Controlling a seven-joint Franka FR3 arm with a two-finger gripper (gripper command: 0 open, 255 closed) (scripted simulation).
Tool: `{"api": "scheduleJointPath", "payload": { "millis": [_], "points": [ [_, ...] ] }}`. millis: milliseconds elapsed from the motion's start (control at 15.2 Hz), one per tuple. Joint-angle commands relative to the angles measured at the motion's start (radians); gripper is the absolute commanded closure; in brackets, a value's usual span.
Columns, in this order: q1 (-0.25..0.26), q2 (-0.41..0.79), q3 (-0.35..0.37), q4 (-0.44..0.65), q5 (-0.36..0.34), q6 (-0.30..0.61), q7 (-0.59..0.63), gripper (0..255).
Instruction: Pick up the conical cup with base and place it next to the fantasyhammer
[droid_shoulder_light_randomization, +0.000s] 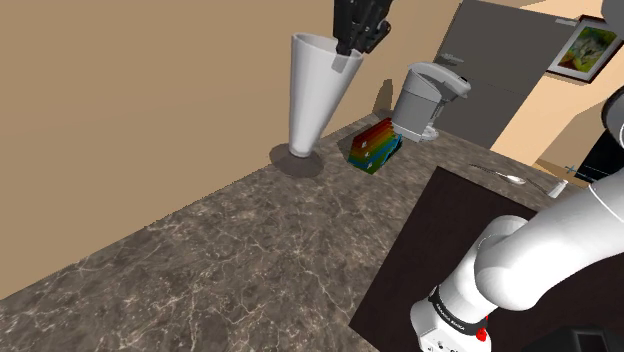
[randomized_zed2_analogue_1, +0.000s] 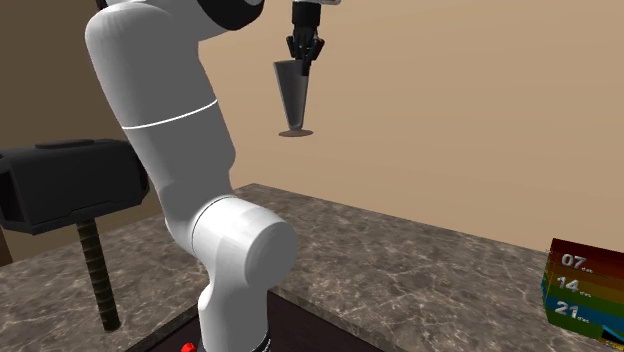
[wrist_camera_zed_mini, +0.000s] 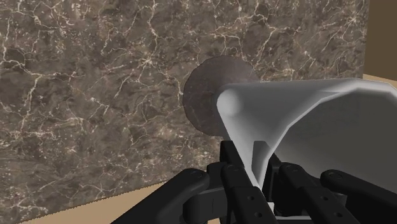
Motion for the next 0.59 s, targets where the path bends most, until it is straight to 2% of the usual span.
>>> {"api": "scheduleJointPath", "payload": {
  "millis": [0,528],
  "points": [
    [-0.001,0.024,0.002,0.054,-0.004,-0.029,0.008,255],
    [0.002,0.128,0.017,0.29,-0.024,-0.159,0.051,255]
  ]
}}
